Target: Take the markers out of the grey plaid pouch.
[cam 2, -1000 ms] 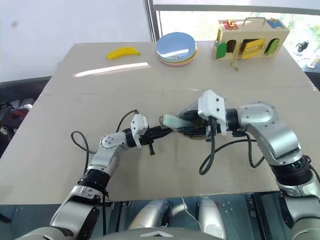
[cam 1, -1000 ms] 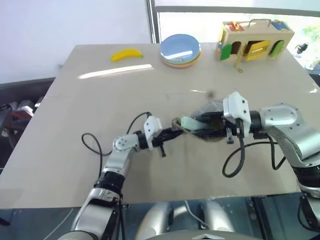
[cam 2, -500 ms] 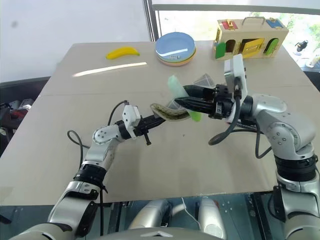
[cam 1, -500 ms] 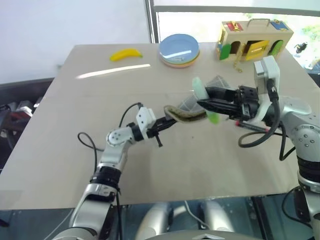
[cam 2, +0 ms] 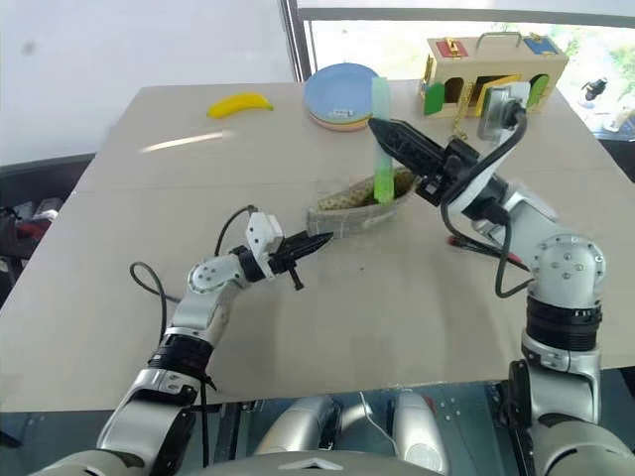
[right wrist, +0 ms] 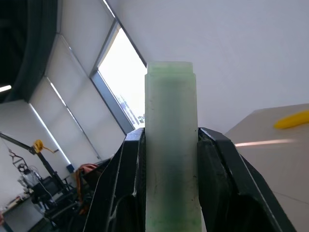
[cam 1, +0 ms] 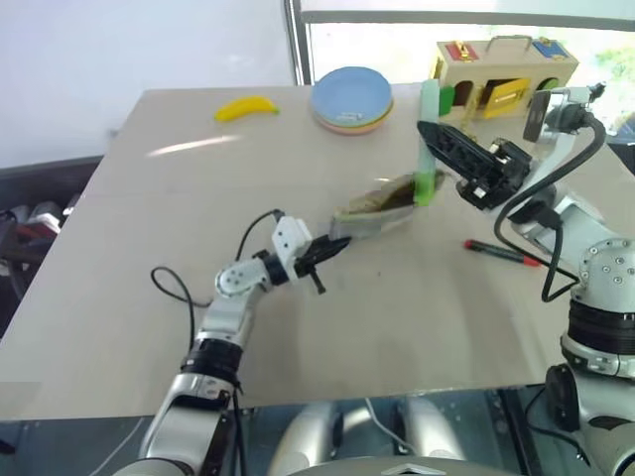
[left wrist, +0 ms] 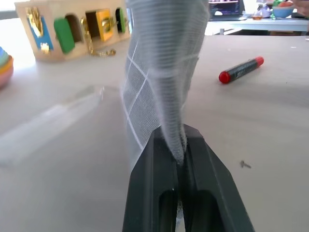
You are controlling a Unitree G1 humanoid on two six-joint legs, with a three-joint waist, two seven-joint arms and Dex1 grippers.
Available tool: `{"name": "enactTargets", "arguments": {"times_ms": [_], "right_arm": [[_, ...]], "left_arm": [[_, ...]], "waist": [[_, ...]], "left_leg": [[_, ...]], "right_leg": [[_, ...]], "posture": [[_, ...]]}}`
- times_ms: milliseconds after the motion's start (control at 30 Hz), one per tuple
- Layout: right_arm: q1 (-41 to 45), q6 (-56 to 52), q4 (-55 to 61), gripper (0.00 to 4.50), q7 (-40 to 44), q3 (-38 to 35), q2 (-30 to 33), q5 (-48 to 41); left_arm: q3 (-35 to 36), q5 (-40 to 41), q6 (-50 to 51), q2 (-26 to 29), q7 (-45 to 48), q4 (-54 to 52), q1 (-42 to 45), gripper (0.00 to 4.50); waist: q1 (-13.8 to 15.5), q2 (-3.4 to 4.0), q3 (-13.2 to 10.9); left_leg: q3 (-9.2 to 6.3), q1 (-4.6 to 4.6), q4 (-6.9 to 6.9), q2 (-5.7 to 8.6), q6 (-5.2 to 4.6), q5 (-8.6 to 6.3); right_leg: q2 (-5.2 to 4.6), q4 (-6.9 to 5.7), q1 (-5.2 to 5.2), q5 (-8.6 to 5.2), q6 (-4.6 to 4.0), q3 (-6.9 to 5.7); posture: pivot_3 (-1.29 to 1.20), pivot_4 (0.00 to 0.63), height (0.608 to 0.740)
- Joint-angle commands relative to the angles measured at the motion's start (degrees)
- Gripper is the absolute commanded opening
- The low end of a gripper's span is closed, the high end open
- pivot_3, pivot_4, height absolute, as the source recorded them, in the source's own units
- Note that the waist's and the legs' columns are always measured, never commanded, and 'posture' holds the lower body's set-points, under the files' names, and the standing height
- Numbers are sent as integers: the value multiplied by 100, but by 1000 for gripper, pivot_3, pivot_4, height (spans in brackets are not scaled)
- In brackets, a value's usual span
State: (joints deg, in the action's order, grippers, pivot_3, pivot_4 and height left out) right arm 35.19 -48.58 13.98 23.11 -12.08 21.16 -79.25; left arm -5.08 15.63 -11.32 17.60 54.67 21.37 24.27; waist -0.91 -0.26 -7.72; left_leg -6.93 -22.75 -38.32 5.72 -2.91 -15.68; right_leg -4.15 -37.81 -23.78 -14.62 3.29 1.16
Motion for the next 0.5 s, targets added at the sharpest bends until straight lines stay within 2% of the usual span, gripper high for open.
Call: {"name": "enactTargets", "arguments": {"times_ms": [33,133,200,267,367,500], "right_arm": [[154,167,36,899,-870,-72,-460,-440],[247,204,-34,899,-1250,-162,-605,-578],[210,99,-59,899,-1159,-192,-329,-392],[90,-60,-73,899,-904,-163,123,-89],[-352,-255,36,899,-128,120,1158,762],[-1234,351,83,899,1161,1004,2562,2657]], "left_arm": [[-45,-25,31,-106,-104,-372,-23,0],[-34,-67,13,-133,-133,-395,-80,0],[22,-82,0,-90,-170,-393,-119,0],[86,-85,-9,-8,-182,-410,-166,0],[212,-132,-95,278,-132,-429,-237,0],[395,-90,-157,633,-117,-467,-330,0]], "waist": [[4,0,0],[8,1,0],[14,1,0],[22,1,0],[24,1,0],[14,2,0]], "left_leg": [[0,0,-1,0,0,0],[2,1,-4,1,0,0],[2,1,-4,1,0,0],[2,0,-4,2,0,0],[3,0,-1,3,-1,0],[5,0,1,1,-2,-1]], "right_leg": [[0,-1,0,0,0,0],[0,-6,0,0,0,3],[1,-5,0,0,0,1],[1,-3,0,0,0,1],[1,0,0,0,0,1],[0,4,0,0,0,1]], "posture": [[0,150,740],[0,150,740],[0,150,740],[0,150,740],[0,150,740],[0,150,740]]}}
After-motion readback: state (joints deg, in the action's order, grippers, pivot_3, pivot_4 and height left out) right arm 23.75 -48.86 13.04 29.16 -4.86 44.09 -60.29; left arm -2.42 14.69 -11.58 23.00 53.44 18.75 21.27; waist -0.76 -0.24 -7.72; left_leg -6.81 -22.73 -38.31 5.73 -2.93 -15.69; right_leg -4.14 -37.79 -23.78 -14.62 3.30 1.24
